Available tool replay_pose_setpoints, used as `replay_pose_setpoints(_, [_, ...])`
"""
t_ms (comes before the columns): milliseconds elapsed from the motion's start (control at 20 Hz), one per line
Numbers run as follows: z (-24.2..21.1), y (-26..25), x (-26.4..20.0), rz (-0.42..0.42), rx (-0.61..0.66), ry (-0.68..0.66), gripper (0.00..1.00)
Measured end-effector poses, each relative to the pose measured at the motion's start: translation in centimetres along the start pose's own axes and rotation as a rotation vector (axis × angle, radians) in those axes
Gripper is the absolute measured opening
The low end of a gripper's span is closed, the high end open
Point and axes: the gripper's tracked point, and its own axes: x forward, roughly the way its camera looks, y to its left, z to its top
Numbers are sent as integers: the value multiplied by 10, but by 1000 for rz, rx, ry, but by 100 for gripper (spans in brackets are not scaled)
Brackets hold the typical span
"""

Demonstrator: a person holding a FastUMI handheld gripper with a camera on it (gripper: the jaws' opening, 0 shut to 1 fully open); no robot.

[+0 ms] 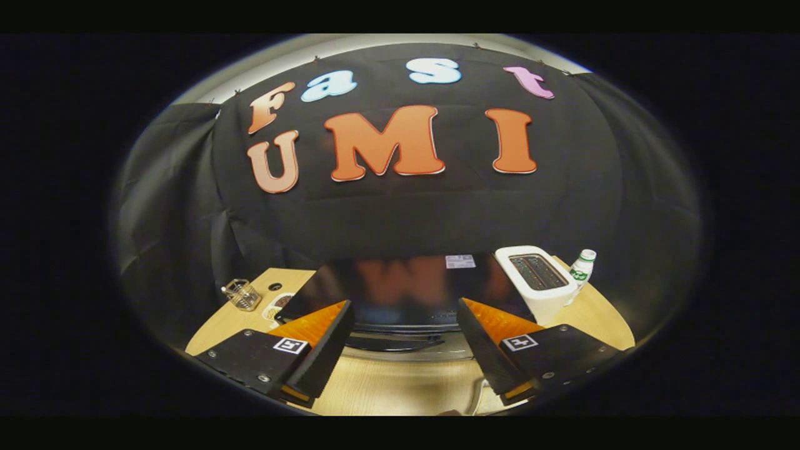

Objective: Open the toaster oven, put the food inside, and close the toaster oven door.

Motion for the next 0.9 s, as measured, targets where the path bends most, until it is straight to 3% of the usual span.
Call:
replay_pose_setpoints(400, [-40, 19, 26, -44, -33, 91, 97])
replay_pose_setpoints(700, [-41, 23, 26, -59, -67, 44, 95])
replay_pose_setpoints(900, [-47, 29, 14, -48, -83, 48, 81])
